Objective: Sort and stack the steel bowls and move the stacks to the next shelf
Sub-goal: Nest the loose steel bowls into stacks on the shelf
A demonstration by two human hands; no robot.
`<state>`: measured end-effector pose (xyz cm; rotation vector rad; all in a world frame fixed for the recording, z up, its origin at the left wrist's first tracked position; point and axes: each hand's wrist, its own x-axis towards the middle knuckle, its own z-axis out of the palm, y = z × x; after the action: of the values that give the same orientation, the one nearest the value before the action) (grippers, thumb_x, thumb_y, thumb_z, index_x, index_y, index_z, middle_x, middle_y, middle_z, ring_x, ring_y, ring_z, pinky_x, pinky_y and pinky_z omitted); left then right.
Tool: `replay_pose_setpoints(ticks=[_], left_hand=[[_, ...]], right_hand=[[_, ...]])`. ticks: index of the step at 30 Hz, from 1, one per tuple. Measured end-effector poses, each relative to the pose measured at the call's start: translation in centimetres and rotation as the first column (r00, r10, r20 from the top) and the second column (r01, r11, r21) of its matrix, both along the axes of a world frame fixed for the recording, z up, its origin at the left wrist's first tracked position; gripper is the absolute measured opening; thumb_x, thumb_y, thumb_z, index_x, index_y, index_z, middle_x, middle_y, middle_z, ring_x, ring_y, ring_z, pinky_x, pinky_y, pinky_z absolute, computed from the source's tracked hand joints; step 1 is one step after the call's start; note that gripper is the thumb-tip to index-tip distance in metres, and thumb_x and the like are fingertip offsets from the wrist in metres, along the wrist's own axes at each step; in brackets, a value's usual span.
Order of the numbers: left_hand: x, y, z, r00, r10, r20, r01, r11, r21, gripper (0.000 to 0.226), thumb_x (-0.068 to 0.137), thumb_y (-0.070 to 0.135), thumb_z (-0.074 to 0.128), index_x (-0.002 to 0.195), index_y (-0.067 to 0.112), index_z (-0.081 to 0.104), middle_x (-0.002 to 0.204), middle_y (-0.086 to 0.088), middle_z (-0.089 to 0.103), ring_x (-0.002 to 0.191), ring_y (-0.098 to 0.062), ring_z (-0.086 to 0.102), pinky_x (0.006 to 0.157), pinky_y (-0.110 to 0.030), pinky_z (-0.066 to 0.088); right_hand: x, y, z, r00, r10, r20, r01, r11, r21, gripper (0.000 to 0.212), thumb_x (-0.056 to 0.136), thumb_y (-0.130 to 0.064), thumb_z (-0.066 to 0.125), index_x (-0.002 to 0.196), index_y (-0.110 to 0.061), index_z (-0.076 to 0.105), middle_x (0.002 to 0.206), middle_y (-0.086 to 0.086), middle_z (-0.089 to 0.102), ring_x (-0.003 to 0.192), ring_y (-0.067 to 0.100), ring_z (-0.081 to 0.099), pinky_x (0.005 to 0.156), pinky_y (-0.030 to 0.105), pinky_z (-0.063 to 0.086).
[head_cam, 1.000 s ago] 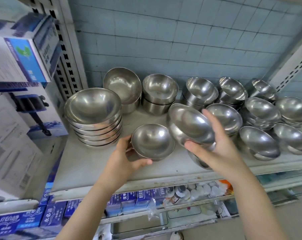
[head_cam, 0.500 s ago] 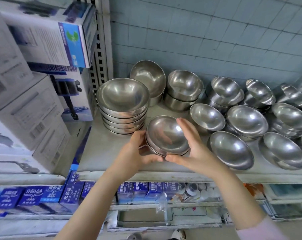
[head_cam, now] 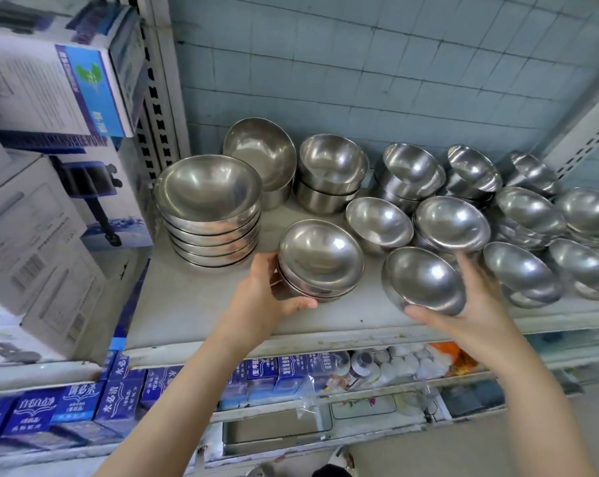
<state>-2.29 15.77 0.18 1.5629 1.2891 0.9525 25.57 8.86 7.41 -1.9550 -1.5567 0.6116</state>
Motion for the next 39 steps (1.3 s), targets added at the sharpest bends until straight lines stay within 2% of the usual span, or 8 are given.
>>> replay_pose_setpoints(ticks=[3, 6, 12, 18, 23, 29, 36, 39], left_hand=[[0.3, -0.1, 0.2, 0.999, 0.02, -0.038, -0.018, 0.999, 0.04, 0.089, 0.055, 0.035, 0.088, 0.128, 0.012, 0.042, 0.11, 0.009, 0.059, 0.105, -0.006, 0.058, 0.08, 0.002, 0.037], [-0.1, -0.2, 0.2, 0.999, 0.031, -0.043, -0.028, 0.998, 0.057, 0.085, 0.059, 0.026, 0.088, 0.129, 0.009, 0.042, 0.111, 0.008, 0.056, 0.104, -0.007, 0.056, 0.075, 0.008, 0.033], [-0.2, -0.4, 0.4, 0.999, 0.014, -0.05, -0.011, 0.999, 0.047, 0.083, 0.054, 0.042, 0.084, 0.122, 0.024, 0.04, 0.112, 0.01, 0.057, 0.108, -0.008, 0.058, 0.094, -0.019, 0.043], [-0.4, -0.5, 0.3, 0.995, 0.033, -0.094, -0.025, 0.996, 0.083, 0.088, 0.059, 0.036, 0.088, 0.131, 0.014, 0.043, 0.111, 0.01, 0.056, 0.103, -0.004, 0.055, 0.077, 0.007, 0.035], [-0.3, -0.5, 0.3, 0.994, 0.044, -0.096, -0.034, 0.995, 0.097, 0.085, 0.058, 0.038, 0.089, 0.128, 0.017, 0.045, 0.106, 0.012, 0.058, 0.099, -0.003, 0.057, 0.075, 0.006, 0.036], [-0.2, -0.5, 0.4, 0.995, 0.039, -0.087, -0.028, 0.993, 0.115, 0.085, 0.059, 0.028, 0.09, 0.129, 0.009, 0.045, 0.101, 0.013, 0.056, 0.093, -0.001, 0.057, 0.074, 0.006, 0.035], [0.2, -0.7, 0.6, 0.995, -0.005, -0.104, 0.016, 0.994, 0.111, 0.118, 0.065, 0.039, 0.083, 0.155, 0.019, 0.008, 0.135, -0.001, 0.056, 0.119, -0.009, 0.054, 0.094, -0.007, 0.032], [0.3, -0.7, 0.6, 0.991, -0.003, -0.135, 0.017, 0.994, 0.105, 0.117, 0.065, 0.045, 0.08, 0.155, 0.02, 0.011, 0.134, -0.003, 0.06, 0.118, -0.008, 0.055, 0.093, -0.006, 0.033]], right_hand=[[0.8, -0.1, -1.9, 0.997, -0.046, -0.069, 0.045, 0.999, -0.016, 0.116, 0.061, -0.052, 0.088, 0.154, -0.041, 0.019, 0.158, -0.009, 0.03, 0.143, 0.012, 0.031, 0.116, 0.04, 0.03], [1.0, 0.0, -2.4, 0.992, -0.098, -0.075, 0.101, 0.994, 0.037, 0.11, 0.062, -0.049, 0.088, 0.152, -0.037, 0.026, 0.157, -0.005, 0.032, 0.143, 0.017, 0.032, 0.115, 0.042, 0.032], [0.9, 0.3, -1.9, 0.99, -0.105, -0.094, 0.108, 0.994, 0.024, 0.112, 0.061, -0.044, 0.09, 0.152, -0.032, 0.028, 0.152, -0.006, 0.038, 0.14, 0.017, 0.036, 0.109, 0.037, 0.035], [0.4, -0.9, 0.0, 0.968, -0.1, -0.23, 0.115, 0.992, 0.052, 0.111, 0.057, -0.043, 0.09, 0.151, -0.038, 0.032, 0.147, -0.016, 0.044, 0.127, 0.007, 0.043, 0.099, 0.033, 0.037], [-2.4, 1.7, 2.9, 0.961, 0.087, -0.264, -0.054, 0.99, 0.129, 0.12, 0.045, -0.055, 0.086, 0.15, -0.041, 0.031, 0.121, -0.045, 0.039, 0.125, -0.003, 0.042, 0.1, 0.026, 0.033], [-6.4, 5.5, 1.6, 0.941, 0.253, -0.226, -0.243, 0.967, 0.074, 0.119, 0.045, -0.061, 0.09, 0.148, -0.045, 0.034, 0.144, -0.028, 0.045, 0.135, 0.002, 0.043, 0.113, 0.035, 0.036], [-7.0, 5.9, 0.2, 0.924, 0.321, -0.21, -0.308, 0.947, 0.09, 0.108, 0.058, -0.035, 0.093, 0.15, -0.037, 0.037, 0.139, -0.027, 0.044, 0.127, -0.007, 0.037, 0.094, 0.007, 0.031], [-6.6, 6.2, 0.0, 0.922, 0.332, -0.199, -0.321, 0.943, 0.09, 0.107, 0.055, -0.038, 0.093, 0.148, -0.037, 0.04, 0.138, -0.028, 0.043, 0.127, -0.006, 0.038, 0.101, 0.015, 0.034]])
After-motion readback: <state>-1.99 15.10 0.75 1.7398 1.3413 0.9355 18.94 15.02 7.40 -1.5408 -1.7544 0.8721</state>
